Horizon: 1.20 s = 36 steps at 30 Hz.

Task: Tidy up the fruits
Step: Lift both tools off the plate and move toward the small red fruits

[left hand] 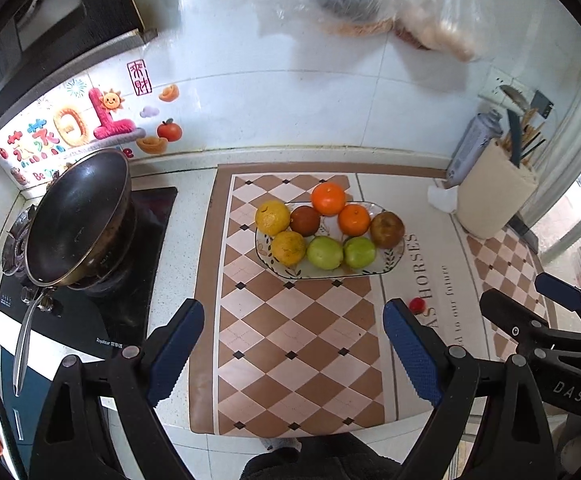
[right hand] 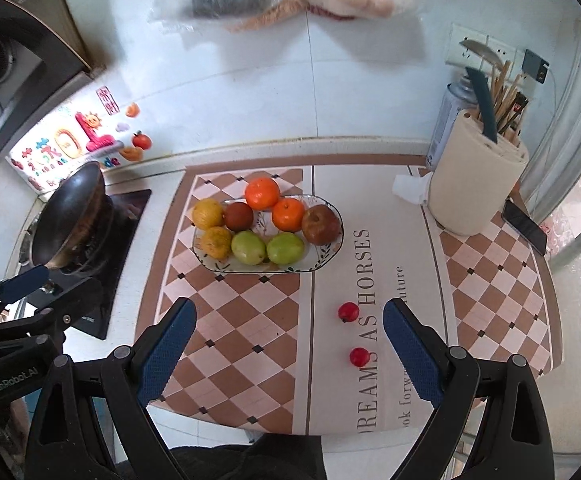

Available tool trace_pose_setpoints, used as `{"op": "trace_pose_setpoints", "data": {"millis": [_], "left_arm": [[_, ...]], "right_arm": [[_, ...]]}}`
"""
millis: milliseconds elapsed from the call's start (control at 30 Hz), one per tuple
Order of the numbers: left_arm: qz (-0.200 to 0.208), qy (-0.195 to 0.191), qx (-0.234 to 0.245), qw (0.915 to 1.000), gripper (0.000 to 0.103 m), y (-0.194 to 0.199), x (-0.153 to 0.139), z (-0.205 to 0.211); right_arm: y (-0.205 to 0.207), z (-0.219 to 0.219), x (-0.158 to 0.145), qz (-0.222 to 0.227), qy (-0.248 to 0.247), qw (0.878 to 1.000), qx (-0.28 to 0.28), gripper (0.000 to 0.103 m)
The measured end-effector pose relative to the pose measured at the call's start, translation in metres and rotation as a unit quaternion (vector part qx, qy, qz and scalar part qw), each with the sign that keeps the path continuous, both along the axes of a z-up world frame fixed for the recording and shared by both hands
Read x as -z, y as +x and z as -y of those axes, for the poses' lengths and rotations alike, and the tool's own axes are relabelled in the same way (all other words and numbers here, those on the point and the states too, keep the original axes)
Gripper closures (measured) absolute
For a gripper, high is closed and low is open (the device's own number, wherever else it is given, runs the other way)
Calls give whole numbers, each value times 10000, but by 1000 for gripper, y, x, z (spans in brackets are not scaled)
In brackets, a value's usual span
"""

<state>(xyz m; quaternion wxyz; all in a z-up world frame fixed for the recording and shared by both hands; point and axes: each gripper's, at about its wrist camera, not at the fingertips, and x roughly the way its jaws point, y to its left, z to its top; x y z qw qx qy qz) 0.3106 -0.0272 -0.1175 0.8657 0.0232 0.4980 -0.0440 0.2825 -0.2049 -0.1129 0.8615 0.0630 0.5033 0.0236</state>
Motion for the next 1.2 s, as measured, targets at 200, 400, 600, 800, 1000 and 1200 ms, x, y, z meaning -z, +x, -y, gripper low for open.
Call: {"op": "trace_pose_setpoints", "data": {"millis": [200, 400, 600, 800, 1000, 1200], "left_arm": [[178, -102, 45, 9998, 11, -17, -15, 2], [258, -43, 29, 9997, 11, -25, -18, 3], [287, -3, -12, 9996, 11, -27, -20, 3], [256, -35, 119, 9996, 11, -23, -18, 8], [151, 261, 207, 9993, 0, -5, 4, 28], [-272, 786, 358, 9959, 0, 20, 60, 63]], "right_arm": [[-22, 1, -22, 214, 81, 9997, 8, 6], [-31, -3, -28, 285, 128, 9995, -54, 6], [-30, -1, -29, 336, 181, 9993, -35, 6], [-21, 13, -18, 318, 719, 9969, -62, 6], [-8, 54, 18, -1, 1068, 9938, 305, 11], [-3, 110, 102, -708, 1238, 9861, 853, 40]]}}
